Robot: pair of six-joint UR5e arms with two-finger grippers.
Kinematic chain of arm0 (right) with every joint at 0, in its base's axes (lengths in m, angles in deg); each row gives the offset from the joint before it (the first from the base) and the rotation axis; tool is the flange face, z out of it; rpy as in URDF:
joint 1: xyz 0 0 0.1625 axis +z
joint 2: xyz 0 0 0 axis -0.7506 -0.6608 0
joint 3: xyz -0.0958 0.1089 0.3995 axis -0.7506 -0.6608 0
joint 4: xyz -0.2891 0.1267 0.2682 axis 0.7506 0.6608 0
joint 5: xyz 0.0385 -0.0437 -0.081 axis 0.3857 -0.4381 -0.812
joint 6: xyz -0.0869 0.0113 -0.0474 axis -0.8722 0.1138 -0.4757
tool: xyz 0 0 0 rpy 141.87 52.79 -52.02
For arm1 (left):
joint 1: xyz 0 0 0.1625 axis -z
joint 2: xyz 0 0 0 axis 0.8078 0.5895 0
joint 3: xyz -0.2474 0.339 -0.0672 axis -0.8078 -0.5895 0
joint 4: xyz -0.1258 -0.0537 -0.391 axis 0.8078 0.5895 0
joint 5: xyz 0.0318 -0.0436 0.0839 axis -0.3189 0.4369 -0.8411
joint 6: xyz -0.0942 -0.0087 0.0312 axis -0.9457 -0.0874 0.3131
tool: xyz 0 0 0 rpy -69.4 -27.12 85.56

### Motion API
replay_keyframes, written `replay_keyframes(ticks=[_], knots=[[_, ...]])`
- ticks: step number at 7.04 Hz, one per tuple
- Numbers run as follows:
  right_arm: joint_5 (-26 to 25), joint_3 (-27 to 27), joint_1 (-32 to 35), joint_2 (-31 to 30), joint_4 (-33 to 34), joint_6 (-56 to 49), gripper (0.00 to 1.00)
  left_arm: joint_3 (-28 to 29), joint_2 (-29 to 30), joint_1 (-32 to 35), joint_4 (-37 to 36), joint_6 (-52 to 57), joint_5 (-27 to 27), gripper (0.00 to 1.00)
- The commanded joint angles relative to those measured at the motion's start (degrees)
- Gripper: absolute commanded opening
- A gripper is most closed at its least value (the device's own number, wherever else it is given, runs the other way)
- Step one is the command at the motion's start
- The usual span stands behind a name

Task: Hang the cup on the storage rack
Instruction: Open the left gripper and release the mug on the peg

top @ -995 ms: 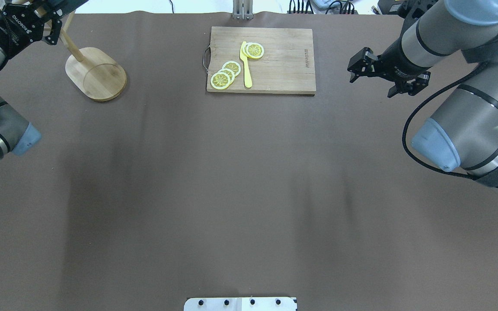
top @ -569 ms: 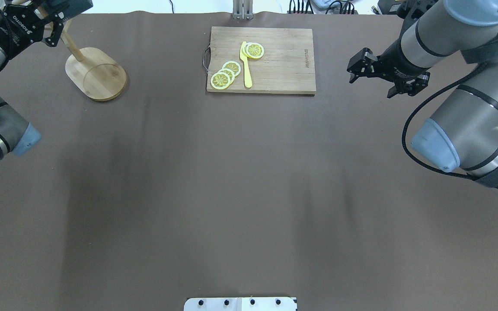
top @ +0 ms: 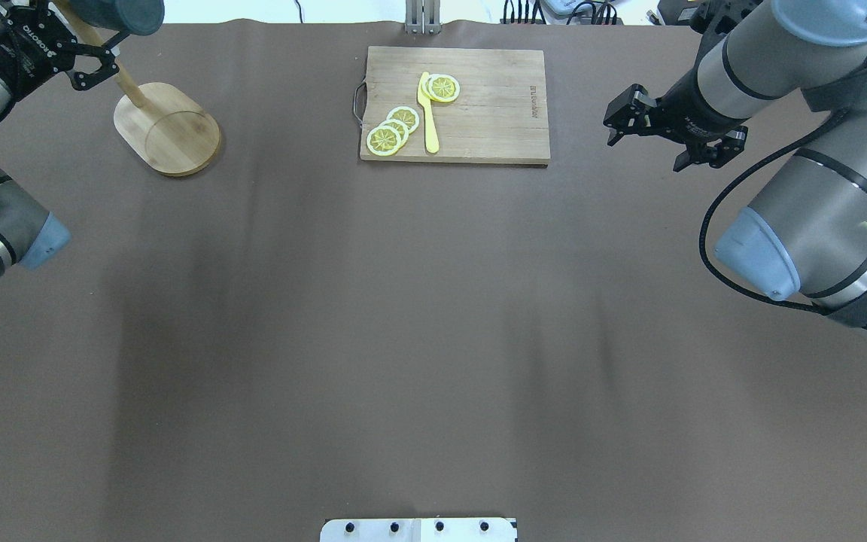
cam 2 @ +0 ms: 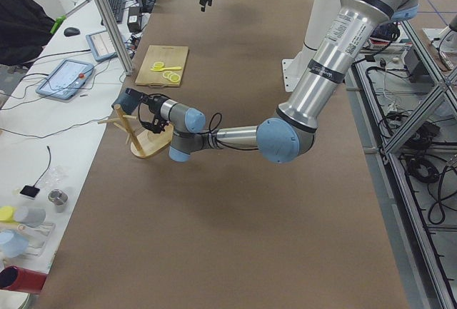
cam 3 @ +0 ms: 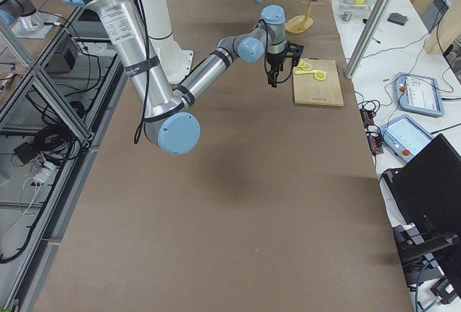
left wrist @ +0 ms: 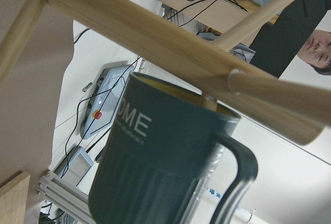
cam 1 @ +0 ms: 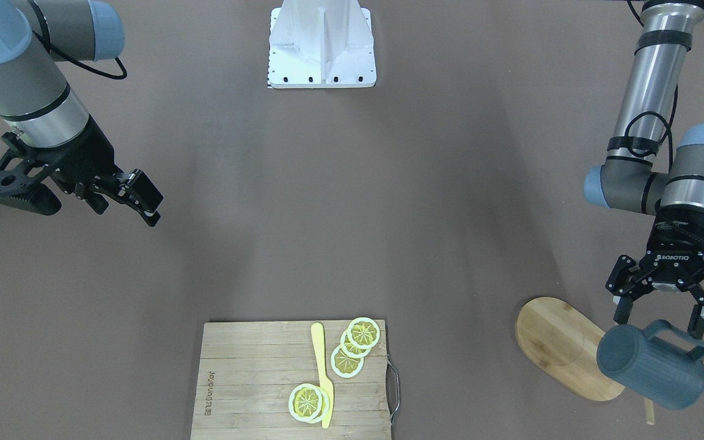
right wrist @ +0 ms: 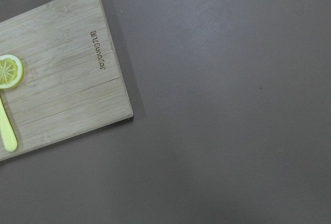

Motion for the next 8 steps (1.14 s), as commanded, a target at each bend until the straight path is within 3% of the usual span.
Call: replay_keyframes(ticks=[1, 3, 6, 8], knots=[[0.00, 0.00, -0.09, -0.06, 0.00, 0.00, 1.00, -0.14, -0.03, 1.64, -0.17, -1.31, 1.23, 0.98], [0.26, 0.09, -0.18, -0.06, 0.00, 0.00, 1.00, -2.15, -1.52, 6.02, -0.26, -1.76, 7.45, 0.98], [0.53, 0.97, -0.35, -0.15, 0.44, 0.09, 1.00, -11.79, -7.05, 13.57, -4.02, -3.34, 16.67, 0.98], [0.70, 1.76, -0.44, -0.76, 0.44, 0.09, 1.00, -17.70, -9.08, 23.30, -8.59, 0.93, 25.70, 0.98]])
